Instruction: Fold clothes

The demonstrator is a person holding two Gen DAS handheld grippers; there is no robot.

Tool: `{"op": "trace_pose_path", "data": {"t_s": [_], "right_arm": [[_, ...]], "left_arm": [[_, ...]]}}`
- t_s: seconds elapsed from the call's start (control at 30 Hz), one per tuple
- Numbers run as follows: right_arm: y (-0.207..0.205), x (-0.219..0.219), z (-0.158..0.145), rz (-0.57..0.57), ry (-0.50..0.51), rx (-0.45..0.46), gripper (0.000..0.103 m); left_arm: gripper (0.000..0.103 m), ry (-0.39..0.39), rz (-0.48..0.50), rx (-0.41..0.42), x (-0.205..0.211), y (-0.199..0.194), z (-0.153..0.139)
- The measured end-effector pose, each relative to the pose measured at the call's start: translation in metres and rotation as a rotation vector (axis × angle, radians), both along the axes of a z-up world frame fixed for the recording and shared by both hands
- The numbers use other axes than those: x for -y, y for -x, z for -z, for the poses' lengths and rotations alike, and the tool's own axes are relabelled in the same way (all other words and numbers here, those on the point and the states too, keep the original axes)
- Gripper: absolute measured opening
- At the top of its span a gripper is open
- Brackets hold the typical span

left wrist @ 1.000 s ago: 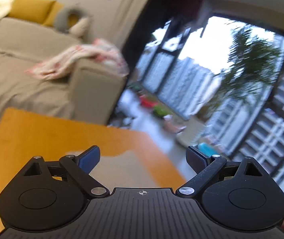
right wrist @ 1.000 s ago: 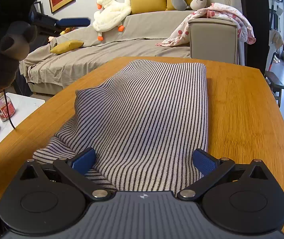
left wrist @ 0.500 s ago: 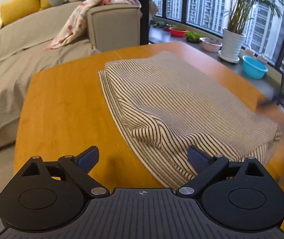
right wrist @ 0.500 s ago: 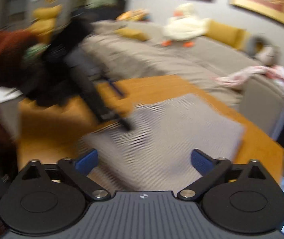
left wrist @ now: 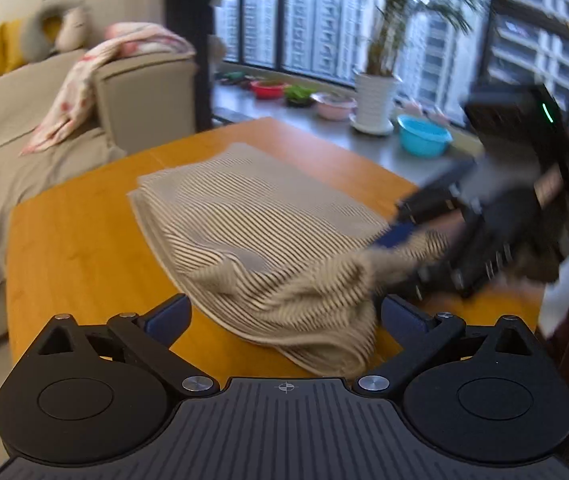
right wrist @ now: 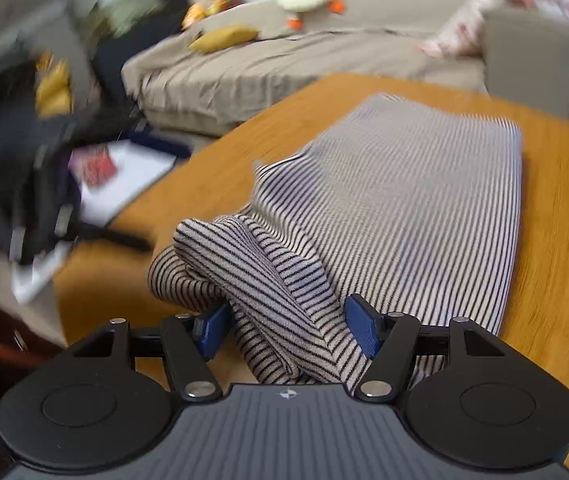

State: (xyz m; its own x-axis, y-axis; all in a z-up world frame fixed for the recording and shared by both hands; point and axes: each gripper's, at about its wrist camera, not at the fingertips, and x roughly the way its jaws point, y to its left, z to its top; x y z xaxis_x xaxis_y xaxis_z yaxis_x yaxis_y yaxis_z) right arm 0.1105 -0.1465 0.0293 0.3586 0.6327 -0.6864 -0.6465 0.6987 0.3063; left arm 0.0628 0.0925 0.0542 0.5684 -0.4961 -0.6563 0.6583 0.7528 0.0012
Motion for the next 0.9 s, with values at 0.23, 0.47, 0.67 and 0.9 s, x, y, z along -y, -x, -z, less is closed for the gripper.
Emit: {"op": "trace_pose_path", "data": {"t_s": [0.23, 0.47, 0.67, 0.9], "right_arm": [[-0.001, 0.004, 0.001, 0.033, -0.046, -0.050, 0.064], [0.027, -0.004, -0.007, -0.023, 0.090, 0.188, 0.080], [0.063, -0.023, 0.011, -0.105, 0.332, 0.537, 0.087], [0.060, -0.027, 0.020, -0.069, 0.392, 0.614, 0.041]], "left_arm": [[0.103, -0.271, 0.030, 0.100, 0.044, 0.002, 0.040], [0.103, -0.124, -0.147, -0.008, 0.035, -0.031, 0.036], [0.103, 0.001, -0.224, -0.120, 0.023, -0.050, 0.028], [0.103, 0.029, -0.228, -0.133, 0.020, -0.060, 0.028]]}}
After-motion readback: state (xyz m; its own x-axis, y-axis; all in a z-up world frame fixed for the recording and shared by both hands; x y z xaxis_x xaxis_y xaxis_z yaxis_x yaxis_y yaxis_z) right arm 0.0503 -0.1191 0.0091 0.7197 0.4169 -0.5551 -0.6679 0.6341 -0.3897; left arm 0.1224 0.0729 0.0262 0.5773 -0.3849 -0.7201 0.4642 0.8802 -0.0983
